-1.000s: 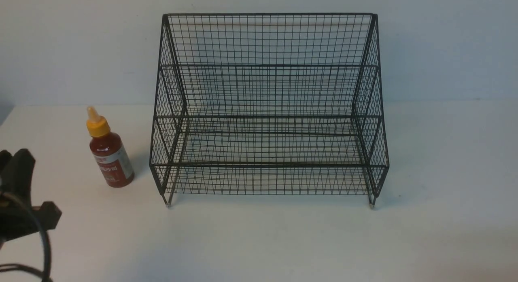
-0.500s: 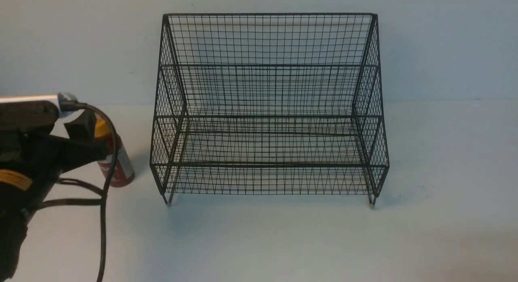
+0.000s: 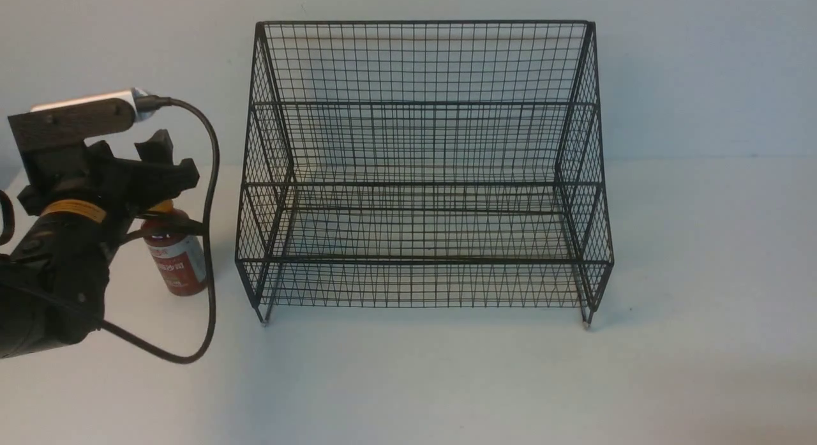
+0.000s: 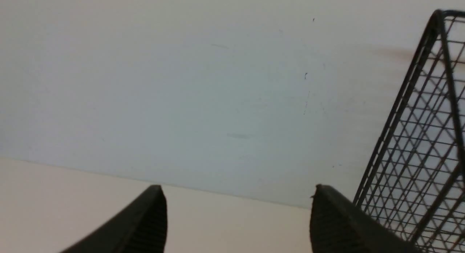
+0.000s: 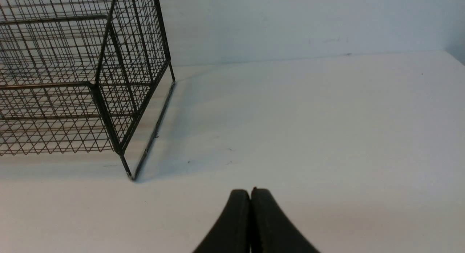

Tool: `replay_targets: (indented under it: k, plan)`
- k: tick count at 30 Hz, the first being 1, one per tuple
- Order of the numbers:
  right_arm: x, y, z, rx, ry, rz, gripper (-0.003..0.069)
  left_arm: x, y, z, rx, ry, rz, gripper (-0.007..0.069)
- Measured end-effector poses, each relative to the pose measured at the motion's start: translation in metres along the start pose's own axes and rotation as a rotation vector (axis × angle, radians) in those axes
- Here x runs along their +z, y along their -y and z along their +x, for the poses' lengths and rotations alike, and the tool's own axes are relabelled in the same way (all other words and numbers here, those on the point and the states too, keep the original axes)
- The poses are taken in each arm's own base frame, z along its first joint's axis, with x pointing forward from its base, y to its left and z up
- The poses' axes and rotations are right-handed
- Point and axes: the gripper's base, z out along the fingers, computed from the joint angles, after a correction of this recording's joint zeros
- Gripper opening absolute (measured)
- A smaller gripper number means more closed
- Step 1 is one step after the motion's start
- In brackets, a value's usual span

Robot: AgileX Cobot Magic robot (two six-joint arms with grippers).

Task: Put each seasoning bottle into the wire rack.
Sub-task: Use the left arm to grab the condiment bottle closest to it, then use the left arm to put the condiment bottle back on the shelf

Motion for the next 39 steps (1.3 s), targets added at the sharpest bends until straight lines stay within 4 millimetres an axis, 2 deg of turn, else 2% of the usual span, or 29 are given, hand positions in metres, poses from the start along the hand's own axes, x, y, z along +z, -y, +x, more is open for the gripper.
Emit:
replay_targets:
  k: [10,13,16,20,24,25,26,27,28,30,34,39]
  plan:
    - [0.000,0.000,0.000,0.001,0.000,0.000,-0.0013,0.015,-0.005,0.029,0.039,-0.078,-0.042,0.0475]
    - [0.000,0.000,0.000,0.001,0.000,0.000,-0.0013,0.017,-0.006,0.034,0.048,-0.088,-0.046,0.0405]
    - [0.000,0.000,0.000,0.001,0.000,0.000,-0.0013,0.018,-0.006,0.035,0.077,-0.092,-0.045,0.0249]
    - [0.000,0.000,0.000,0.001,0.000,0.000,-0.0013,0.016,-0.006,0.033,0.098,-0.099,-0.045,0.0258]
    - [0.000,0.000,0.000,0.001,0.000,0.000,-0.0013,0.002,-0.001,0.009,0.108,-0.110,-0.014,0.0258]
    - [0.000,0.000,0.000,0.001,0.000,0.000,-0.0013,0.002,-0.001,0.009,0.110,-0.115,-0.014,0.0258]
    - [0.000,0.000,0.000,0.001,0.000,0.000,-0.0013,-0.010,0.003,-0.013,0.118,-0.074,0.011,0.0258]
    - [0.000,0.000,0.000,0.001,0.000,0.000,-0.0013,-0.010,0.003,-0.012,0.121,-0.079,0.013,0.0258]
    - [0.000,0.000,0.000,0.001,0.000,0.000,-0.0013,-0.021,0.006,-0.031,0.129,-0.041,0.039,0.0258]
    - [0.000,0.000,0.000,0.001,0.000,0.000,-0.0013,-0.039,0.009,-0.053,0.139,-0.002,0.074,0.0258]
    - [0.000,0.000,0.000,0.001,0.000,0.000,-0.0013,-0.075,0.015,-0.088,0.127,0.027,0.141,0.0258]
    - [0.000,0.000,0.000,0.001,0.000,0.000,-0.0013,-0.110,0.026,-0.112,0.048,0.055,0.220,0.0258]
